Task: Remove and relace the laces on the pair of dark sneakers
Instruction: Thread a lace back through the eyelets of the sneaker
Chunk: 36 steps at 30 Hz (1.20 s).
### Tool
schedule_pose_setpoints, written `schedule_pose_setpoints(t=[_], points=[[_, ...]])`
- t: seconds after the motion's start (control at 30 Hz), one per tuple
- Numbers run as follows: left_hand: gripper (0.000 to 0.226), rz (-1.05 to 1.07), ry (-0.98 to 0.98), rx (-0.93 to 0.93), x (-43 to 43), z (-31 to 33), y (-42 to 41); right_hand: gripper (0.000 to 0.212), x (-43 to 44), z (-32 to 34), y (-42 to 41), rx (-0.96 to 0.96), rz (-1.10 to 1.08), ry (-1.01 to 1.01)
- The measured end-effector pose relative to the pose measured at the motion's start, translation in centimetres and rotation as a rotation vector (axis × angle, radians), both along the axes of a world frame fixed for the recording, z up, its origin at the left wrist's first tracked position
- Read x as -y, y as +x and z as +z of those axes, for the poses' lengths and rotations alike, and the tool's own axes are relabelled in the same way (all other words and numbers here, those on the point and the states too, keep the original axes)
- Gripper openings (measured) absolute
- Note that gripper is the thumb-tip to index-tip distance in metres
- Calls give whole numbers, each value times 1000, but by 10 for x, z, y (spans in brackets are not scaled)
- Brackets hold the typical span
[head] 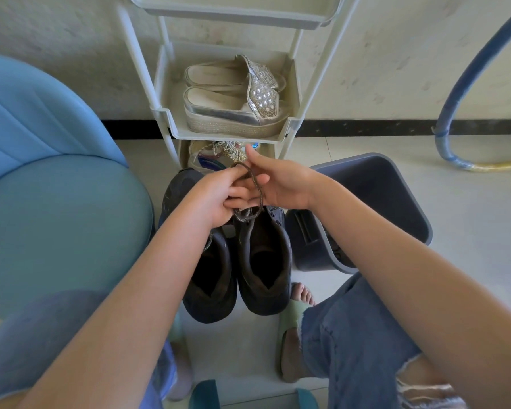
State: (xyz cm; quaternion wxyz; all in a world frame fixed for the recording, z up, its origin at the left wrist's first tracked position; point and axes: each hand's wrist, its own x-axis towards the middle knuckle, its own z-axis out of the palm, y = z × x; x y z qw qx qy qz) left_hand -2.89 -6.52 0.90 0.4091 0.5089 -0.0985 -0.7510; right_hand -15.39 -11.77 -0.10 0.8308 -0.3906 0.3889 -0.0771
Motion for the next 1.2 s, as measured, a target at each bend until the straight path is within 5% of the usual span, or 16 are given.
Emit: schedule_pose_setpoints(t=[0.1, 0.4, 0.47, 0.57, 0.7, 0.83, 0.87, 1.0, 1.2], points=[[20, 46, -3, -116, 0, 0, 2, 32, 6, -5, -5, 74, 11, 17], [25, -21, -14, -97, -1, -4, 2, 14, 8, -8, -18, -122, 16, -263], [26, -63, -73, 217, -2, -10, 5, 9, 7, -12, -17, -212, 16, -303], [23, -280, -195, 972, -8, -20, 10, 13, 5, -16, -16, -353, 30, -355], [20, -754, -96, 1198, -8, -21, 22, 20, 6, -20, -15, -413, -25, -364], [18, -674, -135, 1691, -6, -14, 33, 23, 7, -19, -14, -388, -115, -331], [18, -637, -182, 1666, -5, -13, 33, 25, 6, -19, -13, -393, -132, -318], [25, -799, -53, 1102, -6, -18, 13, 19, 1, -22, -7, -471, -131, -297], [64, -896, -57, 1325, -13, -45, 12, 19, -4, -28, -2, -653, -51, -399]])
